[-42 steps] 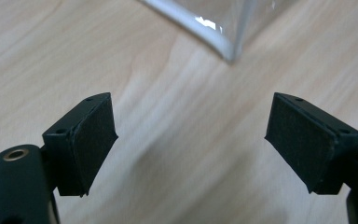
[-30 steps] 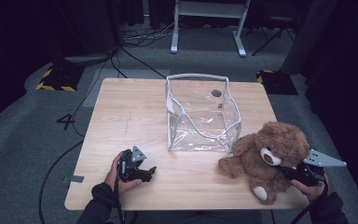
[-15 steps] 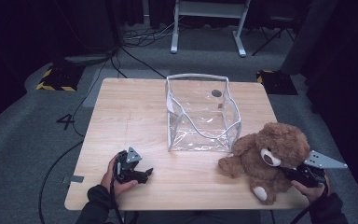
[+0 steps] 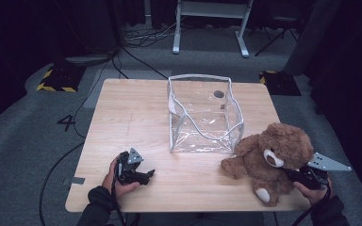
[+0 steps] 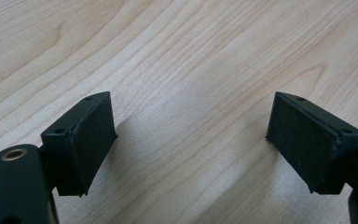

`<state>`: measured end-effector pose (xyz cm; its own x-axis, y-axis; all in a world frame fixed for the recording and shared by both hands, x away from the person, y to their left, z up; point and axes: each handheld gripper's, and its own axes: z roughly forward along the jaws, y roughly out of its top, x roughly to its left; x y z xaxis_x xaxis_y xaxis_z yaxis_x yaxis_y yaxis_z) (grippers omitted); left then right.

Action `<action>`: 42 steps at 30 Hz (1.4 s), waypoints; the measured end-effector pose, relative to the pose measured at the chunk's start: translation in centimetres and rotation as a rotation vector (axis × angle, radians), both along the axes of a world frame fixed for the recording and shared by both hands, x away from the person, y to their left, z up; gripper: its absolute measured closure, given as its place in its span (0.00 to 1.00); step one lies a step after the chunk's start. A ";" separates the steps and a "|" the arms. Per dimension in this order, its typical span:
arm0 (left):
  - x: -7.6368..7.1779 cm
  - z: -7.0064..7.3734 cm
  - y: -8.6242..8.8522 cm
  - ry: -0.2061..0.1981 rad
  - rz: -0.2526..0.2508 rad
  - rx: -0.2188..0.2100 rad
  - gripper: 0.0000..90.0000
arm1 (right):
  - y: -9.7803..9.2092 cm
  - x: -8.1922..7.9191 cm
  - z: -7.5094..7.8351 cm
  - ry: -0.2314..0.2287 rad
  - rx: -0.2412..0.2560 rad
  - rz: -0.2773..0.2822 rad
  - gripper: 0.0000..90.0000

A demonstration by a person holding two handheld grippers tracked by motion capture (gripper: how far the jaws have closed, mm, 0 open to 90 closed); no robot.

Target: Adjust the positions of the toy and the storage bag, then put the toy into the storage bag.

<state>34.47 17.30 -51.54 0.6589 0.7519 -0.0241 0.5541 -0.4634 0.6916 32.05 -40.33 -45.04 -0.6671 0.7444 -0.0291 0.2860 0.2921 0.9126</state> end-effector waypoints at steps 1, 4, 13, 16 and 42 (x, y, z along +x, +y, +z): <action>0.0 0.0 0.0 0.000 0.000 -0.001 0.17 | 0.0 0.0 0.0 0.004 0.004 -0.001 0.70; 0.0 0.0 0.0 0.004 -0.001 -0.002 0.17 | -0.1 0.0 0.1 0.001 0.007 0.001 0.70; 0.1 0.0 0.0 0.001 0.003 -0.003 0.17 | -0.5 -0.3 0.6 -0.029 0.028 -0.013 0.72; 0.2 0.0 -0.1 0.002 0.003 -0.005 0.17 | -0.5 -0.4 1.0 -0.041 0.026 -0.029 0.72; 0.2 0.0 -0.1 0.002 0.003 -0.005 0.17 | -1.1 0.7 6.6 -0.186 0.033 -0.134 0.73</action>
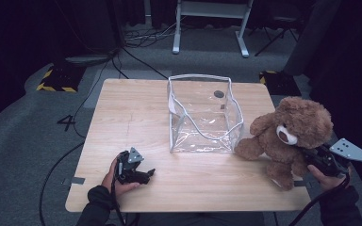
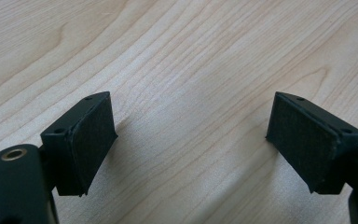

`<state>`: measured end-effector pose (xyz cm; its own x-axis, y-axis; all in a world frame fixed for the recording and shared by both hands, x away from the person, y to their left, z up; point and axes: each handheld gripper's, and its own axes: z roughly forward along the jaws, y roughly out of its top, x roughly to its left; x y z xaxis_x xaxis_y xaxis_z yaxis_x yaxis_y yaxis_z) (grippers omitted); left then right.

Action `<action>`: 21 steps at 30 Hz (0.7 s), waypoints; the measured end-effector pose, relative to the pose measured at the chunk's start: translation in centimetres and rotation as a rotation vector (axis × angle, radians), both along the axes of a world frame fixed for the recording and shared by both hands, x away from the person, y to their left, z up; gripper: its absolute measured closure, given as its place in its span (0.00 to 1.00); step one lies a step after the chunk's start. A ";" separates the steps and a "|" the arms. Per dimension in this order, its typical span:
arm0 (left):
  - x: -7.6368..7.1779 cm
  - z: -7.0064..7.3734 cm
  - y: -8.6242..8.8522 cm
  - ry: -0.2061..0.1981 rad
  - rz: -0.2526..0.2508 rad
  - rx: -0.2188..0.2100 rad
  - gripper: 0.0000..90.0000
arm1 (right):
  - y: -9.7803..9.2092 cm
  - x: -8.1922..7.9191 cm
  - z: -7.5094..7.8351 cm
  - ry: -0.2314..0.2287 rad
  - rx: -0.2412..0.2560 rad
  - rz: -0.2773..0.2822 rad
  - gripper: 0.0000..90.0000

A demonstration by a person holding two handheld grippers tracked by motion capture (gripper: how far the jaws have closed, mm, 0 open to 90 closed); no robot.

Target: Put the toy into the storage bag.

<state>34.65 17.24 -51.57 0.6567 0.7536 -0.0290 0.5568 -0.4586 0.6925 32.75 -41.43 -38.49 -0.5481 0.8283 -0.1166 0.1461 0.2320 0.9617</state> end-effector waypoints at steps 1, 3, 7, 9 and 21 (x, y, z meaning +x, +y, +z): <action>0.0 0.0 0.0 0.000 0.000 0.000 0.17 | 0.0 0.0 0.0 0.000 0.000 0.000 0.73; 0.0 0.0 0.0 0.000 0.000 0.000 0.17 | -0.1 0.3 0.7 -0.017 0.012 -0.009 0.73; 0.0 0.0 0.0 0.000 0.000 0.000 0.17 | -0.2 0.7 1.5 -0.033 0.014 -0.020 0.73; 0.0 0.0 0.0 -0.003 0.000 0.002 0.17 | -0.2 0.8 1.8 -0.037 0.015 -0.023 0.73; 0.0 0.0 0.0 -0.002 0.000 0.004 0.17 | 1.3 2.4 5.3 -0.093 0.000 -0.036 0.73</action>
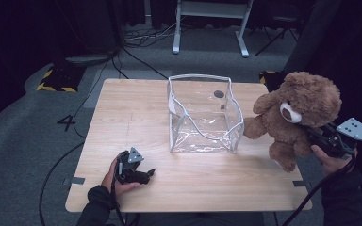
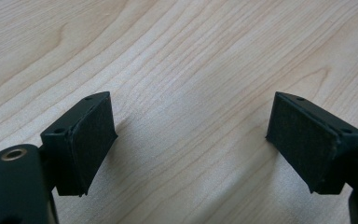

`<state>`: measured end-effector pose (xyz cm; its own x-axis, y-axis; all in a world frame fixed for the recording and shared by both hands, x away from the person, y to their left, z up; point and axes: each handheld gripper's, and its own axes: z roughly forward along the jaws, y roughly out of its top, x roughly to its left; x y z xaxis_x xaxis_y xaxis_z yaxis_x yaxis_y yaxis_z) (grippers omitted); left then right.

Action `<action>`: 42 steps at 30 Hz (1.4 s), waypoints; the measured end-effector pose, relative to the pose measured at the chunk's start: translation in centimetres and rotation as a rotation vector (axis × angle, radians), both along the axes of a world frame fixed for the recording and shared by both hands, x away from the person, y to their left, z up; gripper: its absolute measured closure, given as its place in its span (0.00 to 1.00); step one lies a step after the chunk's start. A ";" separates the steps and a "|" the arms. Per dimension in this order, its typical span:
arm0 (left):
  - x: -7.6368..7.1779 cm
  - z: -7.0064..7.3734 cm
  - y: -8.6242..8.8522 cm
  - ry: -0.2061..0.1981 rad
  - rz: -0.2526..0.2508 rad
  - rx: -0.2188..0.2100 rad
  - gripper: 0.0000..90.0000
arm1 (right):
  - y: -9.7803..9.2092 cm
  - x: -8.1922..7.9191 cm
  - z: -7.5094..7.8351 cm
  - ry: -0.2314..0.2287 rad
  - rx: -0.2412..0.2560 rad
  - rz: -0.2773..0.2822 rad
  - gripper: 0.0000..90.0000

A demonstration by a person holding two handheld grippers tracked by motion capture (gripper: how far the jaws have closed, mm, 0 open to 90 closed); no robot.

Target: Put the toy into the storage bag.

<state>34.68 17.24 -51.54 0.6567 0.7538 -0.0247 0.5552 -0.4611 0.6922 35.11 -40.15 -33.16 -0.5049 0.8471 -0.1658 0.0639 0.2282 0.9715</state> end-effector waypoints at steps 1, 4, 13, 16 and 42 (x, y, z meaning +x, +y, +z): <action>0.0 0.0 0.0 0.001 -0.001 -0.002 0.17 | 0.1 0.1 0.2 -0.004 -0.001 0.001 0.73; 0.0 0.0 0.0 0.001 0.000 -0.002 0.17 | 0.4 0.3 0.9 -0.014 -0.007 0.001 0.73; 0.0 0.0 0.0 0.002 0.003 0.000 0.17 | 0.9 0.8 3.2 -0.052 -0.006 -0.005 0.73; 0.0 0.0 0.0 0.002 0.003 0.000 0.17 | 1.2 1.1 3.7 -0.058 -0.002 -0.006 0.73; 0.0 0.0 0.0 0.002 0.003 0.000 0.17 | 2.4 2.0 7.8 -0.120 -0.003 -0.024 0.73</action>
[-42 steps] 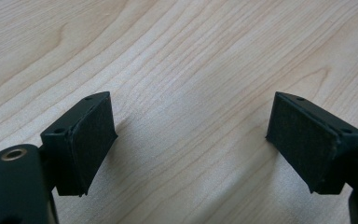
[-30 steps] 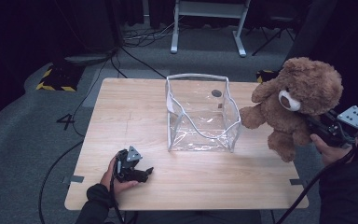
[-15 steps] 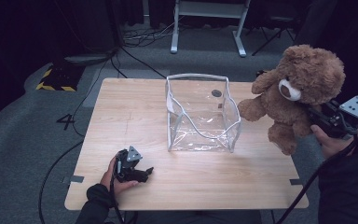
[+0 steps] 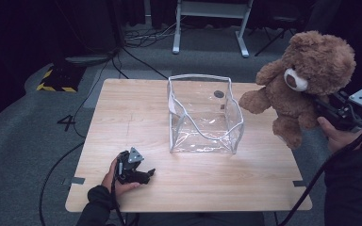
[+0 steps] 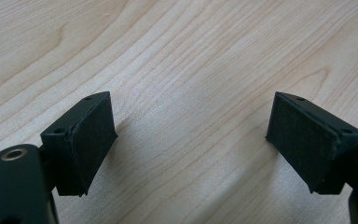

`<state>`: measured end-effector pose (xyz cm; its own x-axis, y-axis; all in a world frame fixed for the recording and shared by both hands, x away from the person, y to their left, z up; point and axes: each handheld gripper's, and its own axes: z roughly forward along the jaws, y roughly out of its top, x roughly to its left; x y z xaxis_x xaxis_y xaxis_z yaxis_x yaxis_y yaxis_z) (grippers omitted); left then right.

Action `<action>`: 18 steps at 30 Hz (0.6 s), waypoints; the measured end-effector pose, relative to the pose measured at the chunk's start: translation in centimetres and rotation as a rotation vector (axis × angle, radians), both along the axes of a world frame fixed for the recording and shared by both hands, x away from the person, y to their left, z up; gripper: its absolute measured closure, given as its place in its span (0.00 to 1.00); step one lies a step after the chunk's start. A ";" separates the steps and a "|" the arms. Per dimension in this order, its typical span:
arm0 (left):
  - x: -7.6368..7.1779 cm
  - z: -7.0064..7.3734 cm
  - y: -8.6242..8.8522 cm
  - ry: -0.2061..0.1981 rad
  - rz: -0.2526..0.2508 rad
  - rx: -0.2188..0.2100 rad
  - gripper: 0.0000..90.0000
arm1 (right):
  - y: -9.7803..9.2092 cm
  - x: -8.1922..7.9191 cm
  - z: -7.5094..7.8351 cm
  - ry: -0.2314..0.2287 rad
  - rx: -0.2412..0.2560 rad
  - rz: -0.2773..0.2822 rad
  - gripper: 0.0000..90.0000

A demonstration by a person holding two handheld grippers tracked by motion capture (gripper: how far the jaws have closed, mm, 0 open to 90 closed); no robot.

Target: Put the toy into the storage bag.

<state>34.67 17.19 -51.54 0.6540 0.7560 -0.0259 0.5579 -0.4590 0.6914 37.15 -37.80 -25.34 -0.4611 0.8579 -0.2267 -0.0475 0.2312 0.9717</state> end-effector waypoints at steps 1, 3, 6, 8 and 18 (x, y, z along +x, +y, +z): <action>0.0 0.0 0.0 0.000 0.000 0.000 0.17 | 0.1 0.0 0.2 -0.003 -0.001 -0.002 0.73; 0.0 0.0 0.0 0.000 0.000 0.000 0.17 | 0.3 0.1 0.7 -0.009 -0.003 -0.001 0.73; 0.0 0.0 0.0 -0.002 0.000 0.003 0.17 | 0.6 0.3 1.3 -0.018 -0.005 -0.001 0.73; 0.0 0.0 0.0 -0.002 -0.001 0.003 0.17 | 0.8 0.4 1.6 -0.025 -0.007 0.003 0.73; 0.0 0.0 0.0 -0.001 -0.001 0.003 0.17 | 1.8 0.9 2.7 -0.032 0.007 0.034 0.73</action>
<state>34.69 17.21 -51.52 0.6546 0.7557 -0.0227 0.5566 -0.4614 0.6909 38.03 -35.95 -22.68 -0.4825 0.8435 -0.2361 -0.0866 0.2223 0.9711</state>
